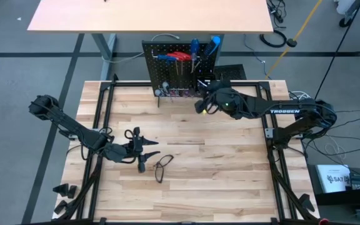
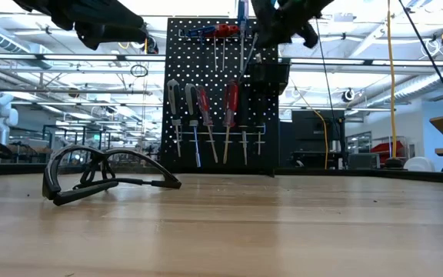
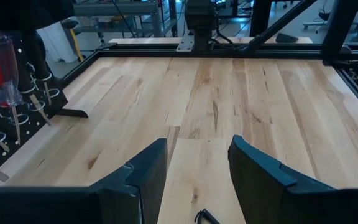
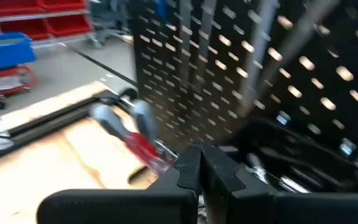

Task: Hang tools onto peg board
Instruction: Put the extension bar into the black bin on the peg board

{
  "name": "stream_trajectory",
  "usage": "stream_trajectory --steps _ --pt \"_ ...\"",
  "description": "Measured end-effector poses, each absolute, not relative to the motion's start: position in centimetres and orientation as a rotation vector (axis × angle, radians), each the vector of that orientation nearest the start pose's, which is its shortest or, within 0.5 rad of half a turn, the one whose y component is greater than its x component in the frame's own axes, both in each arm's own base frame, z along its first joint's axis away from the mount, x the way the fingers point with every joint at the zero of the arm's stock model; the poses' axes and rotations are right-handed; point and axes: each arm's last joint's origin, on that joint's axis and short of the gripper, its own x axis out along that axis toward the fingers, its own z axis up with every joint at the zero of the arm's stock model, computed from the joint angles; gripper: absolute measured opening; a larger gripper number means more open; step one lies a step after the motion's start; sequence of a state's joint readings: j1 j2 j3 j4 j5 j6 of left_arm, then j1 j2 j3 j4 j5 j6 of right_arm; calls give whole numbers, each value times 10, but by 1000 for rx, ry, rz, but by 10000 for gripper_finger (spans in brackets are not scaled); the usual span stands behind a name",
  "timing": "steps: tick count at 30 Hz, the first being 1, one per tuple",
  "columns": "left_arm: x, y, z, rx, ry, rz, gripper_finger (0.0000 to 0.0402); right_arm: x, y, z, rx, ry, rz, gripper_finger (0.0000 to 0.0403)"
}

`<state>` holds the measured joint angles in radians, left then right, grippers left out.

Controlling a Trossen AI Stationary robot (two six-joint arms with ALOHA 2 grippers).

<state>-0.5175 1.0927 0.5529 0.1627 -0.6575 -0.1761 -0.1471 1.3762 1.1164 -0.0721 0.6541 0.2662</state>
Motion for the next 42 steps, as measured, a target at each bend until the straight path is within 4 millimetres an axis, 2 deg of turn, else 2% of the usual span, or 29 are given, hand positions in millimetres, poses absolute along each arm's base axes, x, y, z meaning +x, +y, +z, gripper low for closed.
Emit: stream_trajectory --steps 5,9,15,32,38,42 --pt "203 -95 228 47 318 167 173 306 -48 342 140 195 -724 0" --pt "203 -95 228 46 318 167 173 307 -45 337 223 255 -607 0" --pt "203 -95 229 41 311 167 173 312 -49 323 251 323 -646 0" --pt "203 -95 228 46 319 167 173 311 -56 319 196 294 -897 0" --pt "202 -95 228 49 323 168 173 318 -42 329 120 235 -781 0" --pt "202 -95 227 52 328 168 173 319 -35 328 119 249 -729 0"
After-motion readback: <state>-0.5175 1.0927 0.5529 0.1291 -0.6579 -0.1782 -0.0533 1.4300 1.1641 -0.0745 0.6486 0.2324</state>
